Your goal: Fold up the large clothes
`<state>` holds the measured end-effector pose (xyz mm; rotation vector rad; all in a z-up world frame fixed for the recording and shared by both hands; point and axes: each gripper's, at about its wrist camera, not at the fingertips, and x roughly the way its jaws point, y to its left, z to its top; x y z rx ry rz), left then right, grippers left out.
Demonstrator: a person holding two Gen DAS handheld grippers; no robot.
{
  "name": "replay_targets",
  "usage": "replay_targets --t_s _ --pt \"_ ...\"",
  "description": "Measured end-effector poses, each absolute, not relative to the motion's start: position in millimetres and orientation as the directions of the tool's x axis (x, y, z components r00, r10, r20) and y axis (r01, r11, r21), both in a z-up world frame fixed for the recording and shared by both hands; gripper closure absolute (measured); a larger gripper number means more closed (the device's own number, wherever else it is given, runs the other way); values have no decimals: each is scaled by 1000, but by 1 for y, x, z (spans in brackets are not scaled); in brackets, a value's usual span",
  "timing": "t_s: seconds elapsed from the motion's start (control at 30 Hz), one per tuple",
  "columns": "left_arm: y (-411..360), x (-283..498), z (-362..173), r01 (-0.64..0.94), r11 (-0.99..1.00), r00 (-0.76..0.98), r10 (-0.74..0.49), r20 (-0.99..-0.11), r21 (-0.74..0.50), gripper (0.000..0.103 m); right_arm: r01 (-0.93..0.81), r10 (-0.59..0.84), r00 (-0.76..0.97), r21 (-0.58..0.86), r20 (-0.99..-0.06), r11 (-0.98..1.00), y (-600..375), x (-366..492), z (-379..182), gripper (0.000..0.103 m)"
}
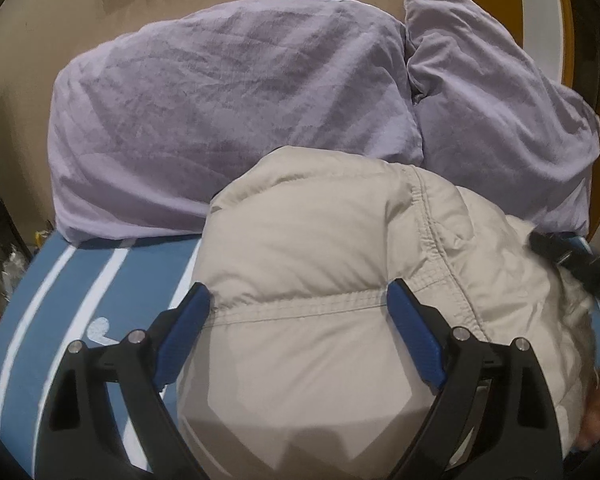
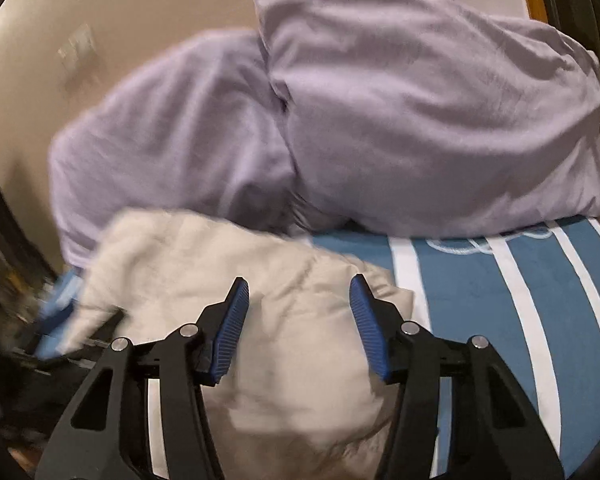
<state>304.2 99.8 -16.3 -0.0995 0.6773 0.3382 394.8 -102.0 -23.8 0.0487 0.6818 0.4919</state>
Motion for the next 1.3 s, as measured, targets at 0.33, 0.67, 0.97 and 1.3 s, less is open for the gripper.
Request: replay_targets --t_s 0.33,0.67,0.97,1.3 --pt "102 304 -31 -333 942 765 250 -594 -33 3 -409 387 697 108 -604 906 -93 392 -62 49" --pt "103 310 -37 -344 939 760 266 -593 -19 2 -405 379 698 100 -607 909 -88 399 -73 48" --pt "102 312 -40 -346 938 759 271 -593 -15 2 -404 376 700 97 -607 910 -88 399 -73 48" --pt "101 312 -40 -355 935 749 285 -599 0 2 -394 373 705 104 -603 913 -90 400 -72 46"
